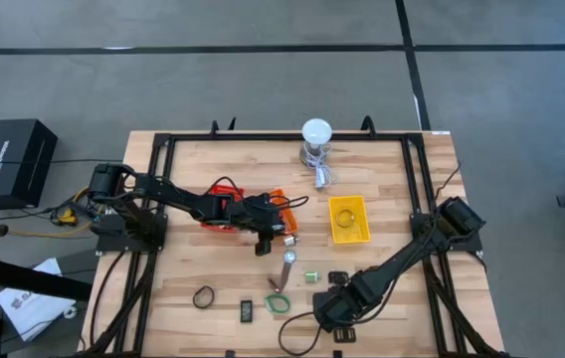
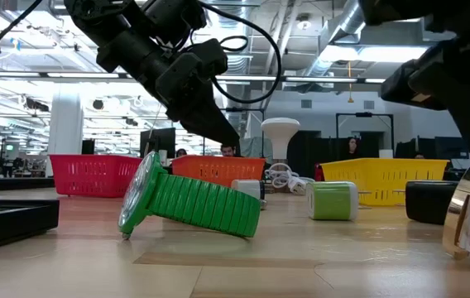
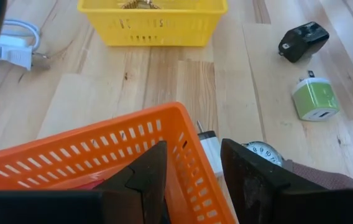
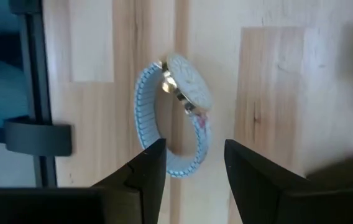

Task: Pick & Place Office items
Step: Put the white wrist watch into the yellow bin

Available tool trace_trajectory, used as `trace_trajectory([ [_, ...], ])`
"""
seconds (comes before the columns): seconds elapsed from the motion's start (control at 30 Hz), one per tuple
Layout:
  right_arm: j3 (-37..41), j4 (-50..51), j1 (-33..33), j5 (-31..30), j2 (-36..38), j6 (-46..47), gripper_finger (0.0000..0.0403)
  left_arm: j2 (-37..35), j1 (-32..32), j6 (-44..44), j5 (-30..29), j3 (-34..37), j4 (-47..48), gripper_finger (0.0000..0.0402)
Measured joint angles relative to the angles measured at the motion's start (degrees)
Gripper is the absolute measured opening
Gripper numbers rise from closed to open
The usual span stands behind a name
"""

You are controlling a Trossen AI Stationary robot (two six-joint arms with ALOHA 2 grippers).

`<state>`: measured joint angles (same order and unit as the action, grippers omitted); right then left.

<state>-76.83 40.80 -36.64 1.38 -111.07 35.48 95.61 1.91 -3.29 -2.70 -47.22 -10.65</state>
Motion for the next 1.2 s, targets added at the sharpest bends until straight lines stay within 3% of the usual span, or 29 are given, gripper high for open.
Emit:
trace_trajectory([
  [0.2,0.0,0.1,-0.1,-3.1,0.0,0.1,0.0153,0.0,0.0,0.0,0.0,0.0,-0.3,0.0144],
  [0.67,0.1,-1.0,-0.8,-4.2,-3.5,0.1,0.0144,0.0,0.0,0.0,0.0,0.0,-0.9,0.0144],
  [1.2,0.2,-0.1,-0.7,-2.8,-5.1,-3.1,0.0042,0.0,0.0,0.0,0.0,0.0,-1.6,0.0144],
])
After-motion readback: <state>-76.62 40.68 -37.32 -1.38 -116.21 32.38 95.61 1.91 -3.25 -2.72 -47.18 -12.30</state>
